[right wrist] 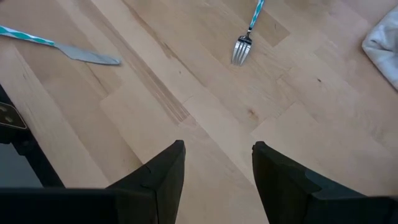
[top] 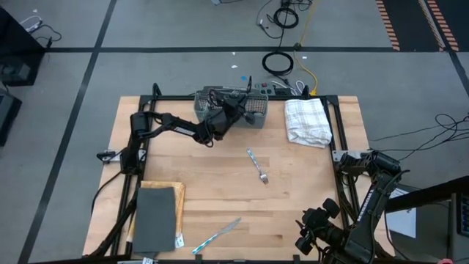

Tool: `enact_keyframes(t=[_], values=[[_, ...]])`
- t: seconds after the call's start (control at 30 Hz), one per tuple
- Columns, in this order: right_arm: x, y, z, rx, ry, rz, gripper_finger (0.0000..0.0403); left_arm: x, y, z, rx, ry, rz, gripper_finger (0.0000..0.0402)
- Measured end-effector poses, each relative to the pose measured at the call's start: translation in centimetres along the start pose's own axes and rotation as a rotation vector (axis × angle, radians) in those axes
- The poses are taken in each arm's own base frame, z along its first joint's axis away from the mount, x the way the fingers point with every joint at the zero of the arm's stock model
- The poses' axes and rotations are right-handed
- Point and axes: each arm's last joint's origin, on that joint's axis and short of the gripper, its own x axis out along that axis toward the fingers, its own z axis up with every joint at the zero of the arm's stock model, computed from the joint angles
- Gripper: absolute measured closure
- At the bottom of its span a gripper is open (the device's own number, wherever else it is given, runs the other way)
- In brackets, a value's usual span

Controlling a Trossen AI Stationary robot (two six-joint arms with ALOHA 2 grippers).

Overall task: Sort silverware
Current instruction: Put the blue knife into the silverware basket

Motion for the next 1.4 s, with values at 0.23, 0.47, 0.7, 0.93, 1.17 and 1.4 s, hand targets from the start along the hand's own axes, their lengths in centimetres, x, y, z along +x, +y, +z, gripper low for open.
enact_keyframes(t=[0.23, 0.47, 0.7, 0.93, 1.17, 1.4], values=[[0.0, 0.1, 0.0, 0.005, 0.001, 0.005, 0.0227, 0.8, 1.4, 0.2, -0.018, -0.026, 0.058, 0.0382], [0.0, 0.1, 0.0, 0.01, 0.002, 0.01, 0.0227, 0.6, 1.0, -0.3, 0.004, 0.007, 0.043, 0.0381], [0.0, 0.1, 0.0, 0.009, 0.001, 0.01, 0.0227, 0.5, 0.8, -0.7, -0.006, 0.04, 0.027, 0.0378], [0.0, 0.1, 0.0, 0.011, 0.002, 0.011, 0.0227, 0.5, 0.7, -0.9, -0.012, 0.053, -0.01, 0.0353], [0.0, 0.2, 0.0, 0.015, 0.003, 0.018, 0.0227, 0.5, 0.4, -0.7, 0.007, 0.034, -0.093, 0.032], [0.0, 0.2, -0.1, 0.017, 0.004, 0.02, 0.0227, 0.3, 0.1, -0.7, 0.057, 0.037, -0.128, 0.028]])
